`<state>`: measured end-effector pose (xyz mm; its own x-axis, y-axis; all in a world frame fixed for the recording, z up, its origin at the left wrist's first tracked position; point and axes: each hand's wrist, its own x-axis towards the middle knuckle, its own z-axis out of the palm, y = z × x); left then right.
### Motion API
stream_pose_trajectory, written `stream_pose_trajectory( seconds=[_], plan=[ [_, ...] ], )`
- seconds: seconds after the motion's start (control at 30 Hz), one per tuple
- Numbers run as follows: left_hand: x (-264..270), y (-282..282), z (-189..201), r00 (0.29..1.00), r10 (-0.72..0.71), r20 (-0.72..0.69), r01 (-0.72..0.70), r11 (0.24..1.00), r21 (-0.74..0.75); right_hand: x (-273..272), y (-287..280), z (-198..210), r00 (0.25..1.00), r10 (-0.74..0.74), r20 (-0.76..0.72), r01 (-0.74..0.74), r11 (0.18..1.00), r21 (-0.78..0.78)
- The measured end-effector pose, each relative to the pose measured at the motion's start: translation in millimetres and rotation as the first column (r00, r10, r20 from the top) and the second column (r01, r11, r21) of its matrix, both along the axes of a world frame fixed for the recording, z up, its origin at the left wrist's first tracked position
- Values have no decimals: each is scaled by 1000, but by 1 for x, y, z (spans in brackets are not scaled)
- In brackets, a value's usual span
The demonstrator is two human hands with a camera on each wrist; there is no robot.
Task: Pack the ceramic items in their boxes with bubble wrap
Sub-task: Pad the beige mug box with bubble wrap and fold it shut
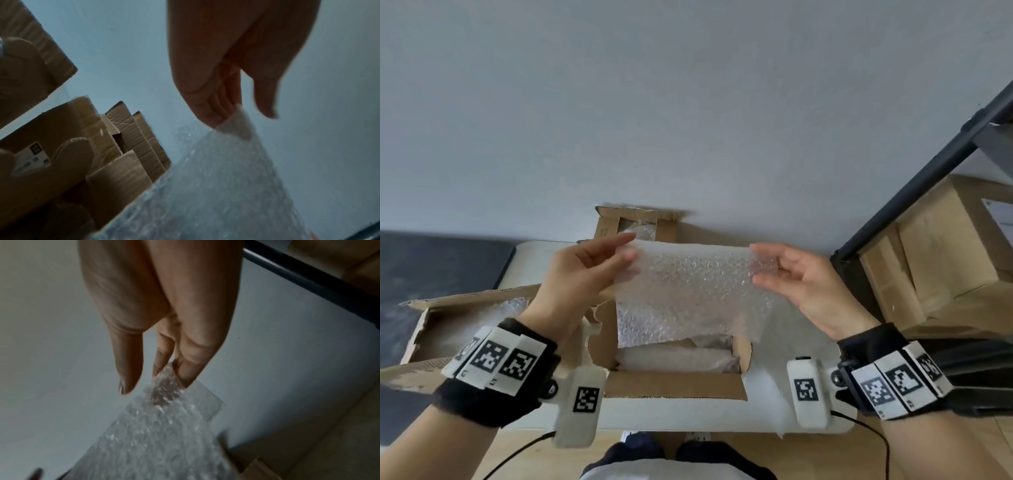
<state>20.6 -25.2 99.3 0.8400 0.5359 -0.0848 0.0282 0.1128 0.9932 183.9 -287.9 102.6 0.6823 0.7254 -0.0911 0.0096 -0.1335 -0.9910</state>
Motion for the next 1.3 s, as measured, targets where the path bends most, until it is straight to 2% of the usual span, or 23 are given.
stream_pose_trajectory(
  seconds=[0.07, 0.13, 0.17, 0.2, 0.23, 0.3, 0.37, 0.4, 0.43, 0.5, 0.57, 0.6, 0.67, 0.73, 0.8, 0.93, 1.03, 1.07, 1.13, 1.2, 1.23, 1.3],
  plan=[
    [-5, 3, -2, 993, -105, -61, 113, 981, 158, -1, 3, -2, 988, 1, 152, 14, 995, -97],
    [-7, 2, -3, 995, -77, -62, 94, 931, 352, -4, 8, -3, 939, -52, 340, 111, 981, -158],
    [-8, 1, -3, 998, -47, -28, 55, 878, 475, -6, 10, -3, 884, -82, 460, 170, 974, -152],
    [-9, -2, -2, 999, -38, 26, 15, 799, 601, -9, 11, -3, 799, -106, 592, 215, 970, -116],
    [-10, -1, -2, 996, -52, 77, -21, 685, 728, -12, 11, -4, 680, -127, 722, 248, 967, -63],
    [-18, 3, -6, 989, -94, 112, -68, 381, 922, -20, 10, -7, 383, -133, 914, 289, 957, 18],
    [-28, 9, -14, 985, -163, 59, -48, 71, 996, -32, 8, -16, 122, -96, 988, 307, 950, 55],
    [-34, 12, -21, 975, -222, 21, -34, -54, 998, -38, 8, -23, 29, -58, 998, 272, 961, 48],
    [-40, 13, -28, 959, -281, -49, 8, -147, 989, -45, 8, -30, -32, -3, 999, 216, 976, 10],
    [-50, 13, -44, 909, -348, -230, 145, -253, 957, -56, 9, -47, -90, 168, 982, 114, 981, -157],
    [-50, 10, -58, 824, -322, -466, 361, -334, 871, -63, 11, -63, -75, 363, 929, 53, 931, -360],
    [-49, 9, -65, 759, -276, -590, 481, -373, 793, -66, 13, -70, -52, 452, 891, 41, 892, -450],
    [-43, 5, -82, 640, -197, -743, 634, -411, 655, -72, 19, -80, 66, 593, 803, 50, 802, -596],
    [-35, 7, -96, 592, -177, -786, 684, -406, 606, -75, 28, -86, 191, 682, 706, 81, 706, -704],
    [-28, 6, -106, 576, -182, -797, 698, -397, 595, -75, 36, -89, 239, 778, 581, 100, 576, -811],
    [-21, 2, -114, 505, -182, -844, 753, -385, 534, -68, 48, -90, 322, 881, 348, 8, 365, -931],
    [-20, 0, -111, 505, -186, -843, 770, -345, 537, -62, 52, -78, 465, 872, 153, -139, 242, -960],
    [-19, 0, -109, 529, -196, -826, 766, -308, 564, -59, 53, -73, 523, 843, 124, -181, 253, -950],
    [-17, 0, -105, 600, -201, -774, 742, -221, 633, -52, 55, -68, 607, 770, 196, -184, 376, -908],
    [-15, -2, -104, 652, -170, -739, 712, -198, 674, -49, 57, -72, 612, 724, 318, -120, 482, -868],
    [-13, -3, -104, 660, -151, -736, 707, -208, 676, -49, 57, -76, 591, 728, 347, -83, 483, -872],
    [-10, -4, -108, 646, -111, -755, 724, -224, 652, -52, 59, -87, 561, 758, 332, -34, 422, -906]
  ],
)
